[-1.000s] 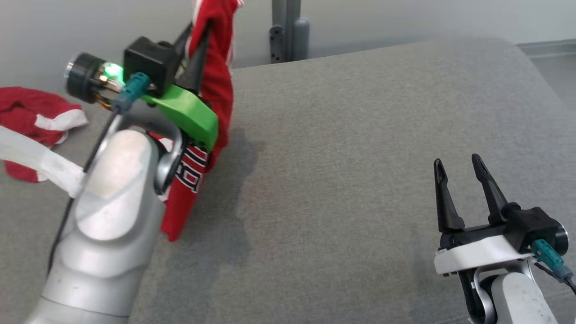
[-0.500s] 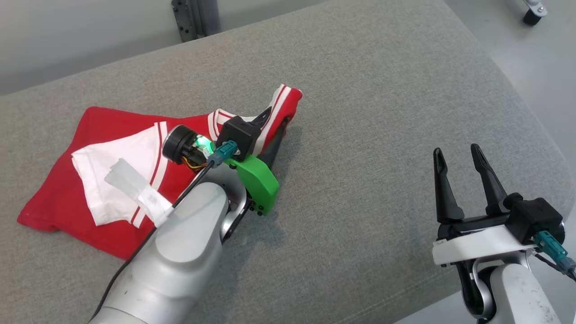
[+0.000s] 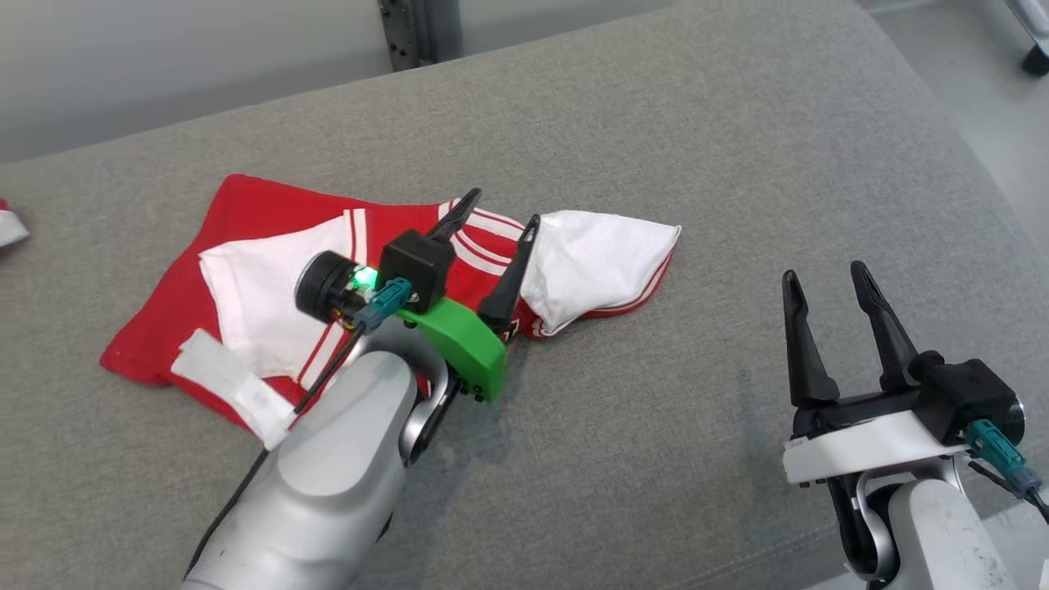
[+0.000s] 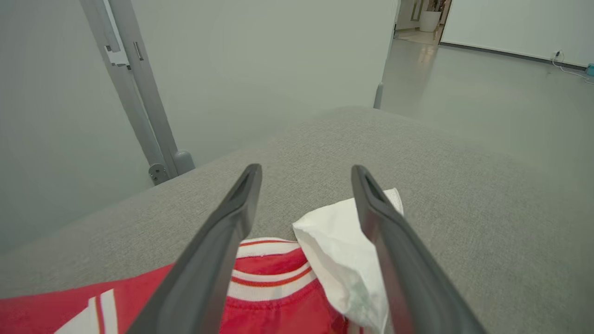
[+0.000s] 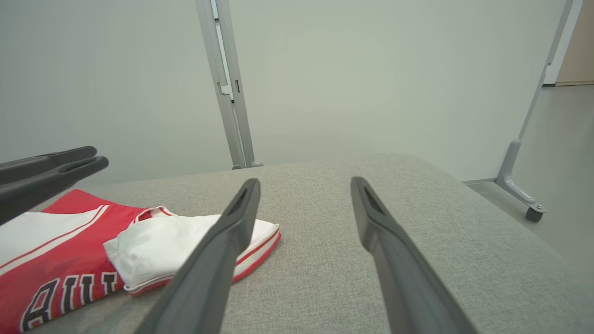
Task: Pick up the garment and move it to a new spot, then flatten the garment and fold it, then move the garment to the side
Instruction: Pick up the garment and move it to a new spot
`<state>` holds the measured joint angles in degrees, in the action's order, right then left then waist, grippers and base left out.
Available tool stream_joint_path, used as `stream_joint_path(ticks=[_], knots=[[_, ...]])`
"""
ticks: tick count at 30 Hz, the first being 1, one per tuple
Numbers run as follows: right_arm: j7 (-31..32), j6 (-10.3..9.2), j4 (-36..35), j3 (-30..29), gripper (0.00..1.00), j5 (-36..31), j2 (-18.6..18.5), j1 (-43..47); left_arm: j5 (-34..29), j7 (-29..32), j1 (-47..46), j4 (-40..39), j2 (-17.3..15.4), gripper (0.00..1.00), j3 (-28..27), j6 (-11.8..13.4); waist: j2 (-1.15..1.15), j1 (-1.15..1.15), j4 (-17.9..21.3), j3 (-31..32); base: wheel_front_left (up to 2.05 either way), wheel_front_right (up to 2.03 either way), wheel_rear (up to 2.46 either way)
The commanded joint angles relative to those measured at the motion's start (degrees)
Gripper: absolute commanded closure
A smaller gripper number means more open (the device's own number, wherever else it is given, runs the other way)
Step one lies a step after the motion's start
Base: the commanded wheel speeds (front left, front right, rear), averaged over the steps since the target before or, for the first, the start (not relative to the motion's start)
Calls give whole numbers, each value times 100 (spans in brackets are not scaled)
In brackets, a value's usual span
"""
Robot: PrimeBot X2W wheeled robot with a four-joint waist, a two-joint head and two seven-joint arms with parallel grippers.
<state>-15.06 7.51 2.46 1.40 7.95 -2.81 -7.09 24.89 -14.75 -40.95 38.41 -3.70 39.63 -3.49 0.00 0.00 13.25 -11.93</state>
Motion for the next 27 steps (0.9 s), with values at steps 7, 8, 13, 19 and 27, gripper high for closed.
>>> stream_joint_path(ticks=[7,8,13,19,27], knots=[[-18,-4,26,-37,0,-129,-14,174,36,-37,1087,-833,-298,0,-739,398,0,0,-781,796,0,0,0],[-18,-4,28,-54,0,-136,-14,199,17,-37,1271,-963,-322,0,-834,443,0,0,-838,858,0,0,0],[-18,-4,61,-32,0,-103,-14,346,-139,-39,2171,-1594,-413,0,-1369,703,0,0,-1035,1082,0,0,0],[-18,-4,74,23,0,4,-14,484,-293,-38,3187,-2399,-390,0,-2067,866,0,0,-1116,1154,0,0,0],[-18,-4,174,102,0,113,-14,648,-592,-38,4148,-3114,-188,0,-2749,827,0,0,-1121,1117,0,0,0]])
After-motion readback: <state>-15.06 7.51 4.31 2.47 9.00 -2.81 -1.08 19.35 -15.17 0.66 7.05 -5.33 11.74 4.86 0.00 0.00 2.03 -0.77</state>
